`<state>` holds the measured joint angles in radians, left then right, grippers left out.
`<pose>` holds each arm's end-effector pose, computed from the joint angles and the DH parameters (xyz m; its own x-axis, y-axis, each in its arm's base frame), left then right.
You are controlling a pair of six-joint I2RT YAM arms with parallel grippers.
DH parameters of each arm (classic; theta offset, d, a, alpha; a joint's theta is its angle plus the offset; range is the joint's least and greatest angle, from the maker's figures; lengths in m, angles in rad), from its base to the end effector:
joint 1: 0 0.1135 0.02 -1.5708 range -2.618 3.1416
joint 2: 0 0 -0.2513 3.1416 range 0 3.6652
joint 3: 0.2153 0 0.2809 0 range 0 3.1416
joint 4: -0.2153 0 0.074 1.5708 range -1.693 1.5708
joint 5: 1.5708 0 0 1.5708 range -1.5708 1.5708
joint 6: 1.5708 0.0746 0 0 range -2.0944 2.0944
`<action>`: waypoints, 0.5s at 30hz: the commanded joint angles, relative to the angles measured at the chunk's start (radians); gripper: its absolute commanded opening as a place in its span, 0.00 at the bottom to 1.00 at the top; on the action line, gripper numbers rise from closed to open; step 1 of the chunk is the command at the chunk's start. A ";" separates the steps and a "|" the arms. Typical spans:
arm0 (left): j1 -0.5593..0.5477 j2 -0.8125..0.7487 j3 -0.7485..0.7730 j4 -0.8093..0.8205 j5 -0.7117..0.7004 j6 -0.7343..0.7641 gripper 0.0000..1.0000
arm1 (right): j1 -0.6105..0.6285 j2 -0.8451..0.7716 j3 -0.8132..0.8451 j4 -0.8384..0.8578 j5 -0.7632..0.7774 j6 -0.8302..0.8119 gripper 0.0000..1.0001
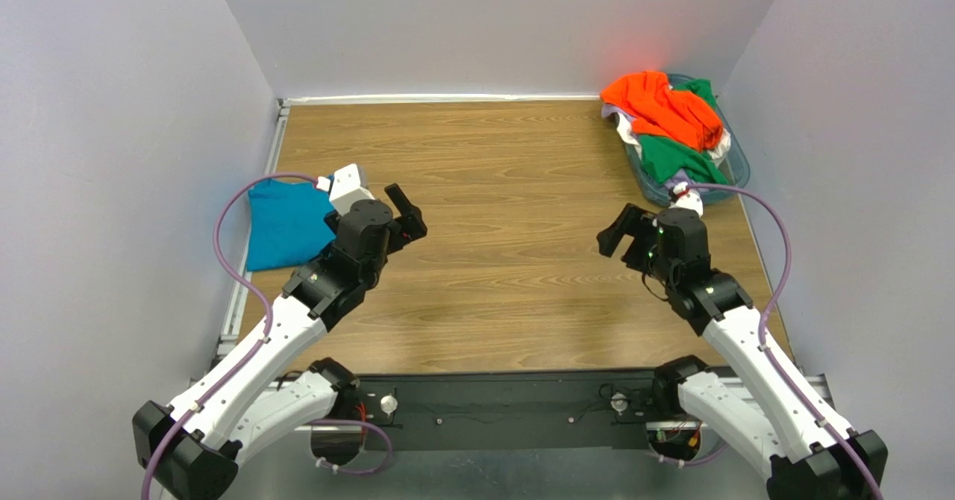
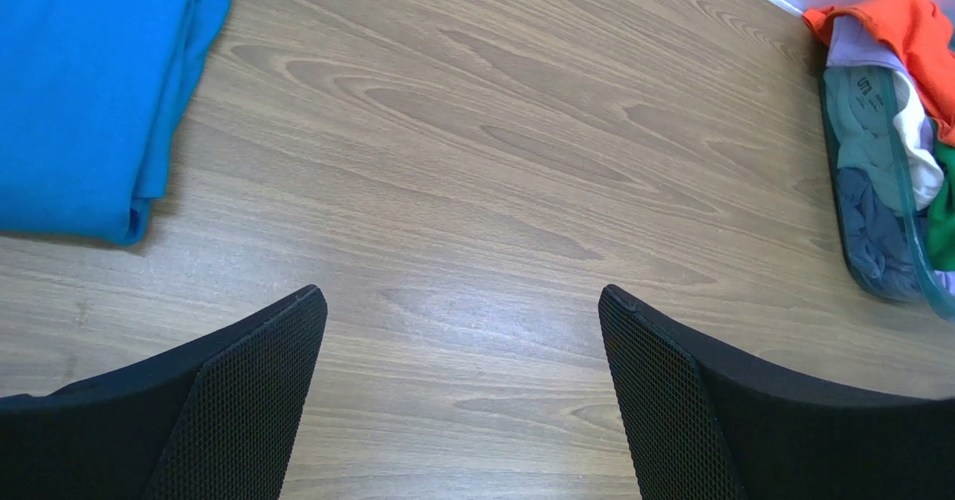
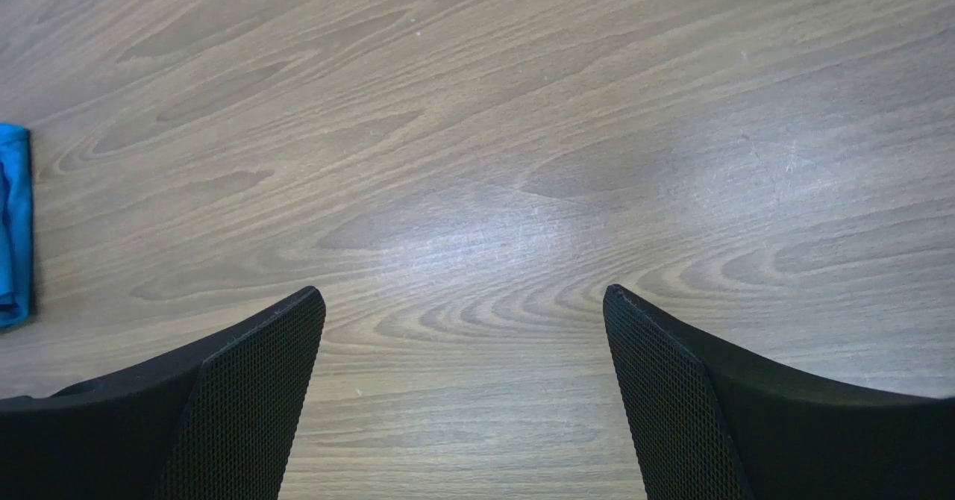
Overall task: Fold and stack the t-shirts
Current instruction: Grab the tshirt from the pile
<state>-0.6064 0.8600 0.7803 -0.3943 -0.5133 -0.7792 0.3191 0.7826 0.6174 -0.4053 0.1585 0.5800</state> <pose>0.2329 -0.1170 0.2785 -0.3634 -0.4929 -0.7905 -0.1658 0.8692 -0.4658 0.2379 0.0662 0.2250 -0.5296 0.3950 -0.7507 0.1274 0.9120 0.3899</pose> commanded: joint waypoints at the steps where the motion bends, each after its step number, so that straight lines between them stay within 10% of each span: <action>1: -0.003 -0.009 0.054 -0.043 -0.051 0.000 0.98 | -0.005 0.032 0.067 0.000 0.029 0.021 1.00; 15: -0.001 -0.003 0.080 -0.005 -0.057 0.058 0.98 | -0.011 0.369 0.378 0.000 0.223 0.027 1.00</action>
<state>-0.6064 0.8562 0.8459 -0.4198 -0.5343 -0.7425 0.3191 1.0645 0.9005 -0.4072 0.2829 0.6060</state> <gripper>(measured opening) 0.983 0.997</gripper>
